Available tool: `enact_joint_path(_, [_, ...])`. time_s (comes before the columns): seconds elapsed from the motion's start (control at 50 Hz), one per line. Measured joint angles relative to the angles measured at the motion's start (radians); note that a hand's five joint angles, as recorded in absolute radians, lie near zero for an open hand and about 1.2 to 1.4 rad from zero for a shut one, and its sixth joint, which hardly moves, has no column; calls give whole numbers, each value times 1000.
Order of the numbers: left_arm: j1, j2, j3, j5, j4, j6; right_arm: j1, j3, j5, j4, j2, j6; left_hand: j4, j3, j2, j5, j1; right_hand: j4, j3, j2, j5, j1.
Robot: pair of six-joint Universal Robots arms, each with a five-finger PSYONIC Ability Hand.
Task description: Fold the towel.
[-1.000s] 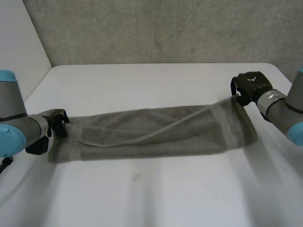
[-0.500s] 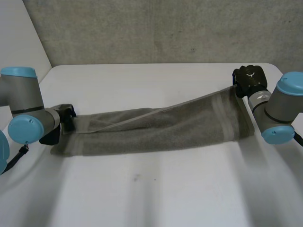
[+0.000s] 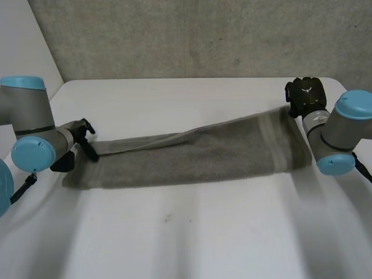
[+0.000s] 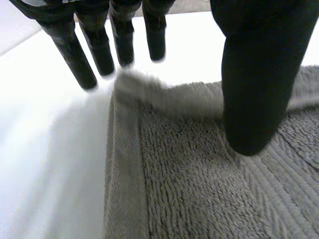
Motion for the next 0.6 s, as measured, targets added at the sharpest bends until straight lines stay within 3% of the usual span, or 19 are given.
enact_joint_path(0.02, [-1, 5, -3, 0, -1, -2, 1, -5, 0, 7, 0, 0, -114, -121, -109, -108, -104, -284, -284, -306, -273, -290])
enact_joint_path(0.06, [-1, 20, -12, 0, -2, -9, 2, -17, 1, 28, -6, 0, -134, -139, -127, -126, -120, -610, -613, -618, -594, -669])
enact_joint_path(0.08, [-1, 20, -12, 0, -2, -9, 2, -17, 1, 28, -6, 0, -134, -139, -127, -126, -120, -610, -613, -618, -594, -669])
enact_joint_path(0.1, [-1, 56, -28, 0, -3, -23, 4, -27, 1, 49, -32, 2, -201, -203, -192, -186, -177, -696, -709, -694, -676, -837])
enact_joint_path(0.46, [8, 437, -376, 11, 74, -42, -8, 185, -11, 98, -399, 2, -228, -231, -220, -203, -204, -699, -720, -700, -684, -882])
enact_joint_path(0.6, [7, 549, -604, 22, 184, -34, -23, 369, -34, 259, -519, -37, -228, -231, -221, -203, -204, -699, -720, -700, -687, -881])
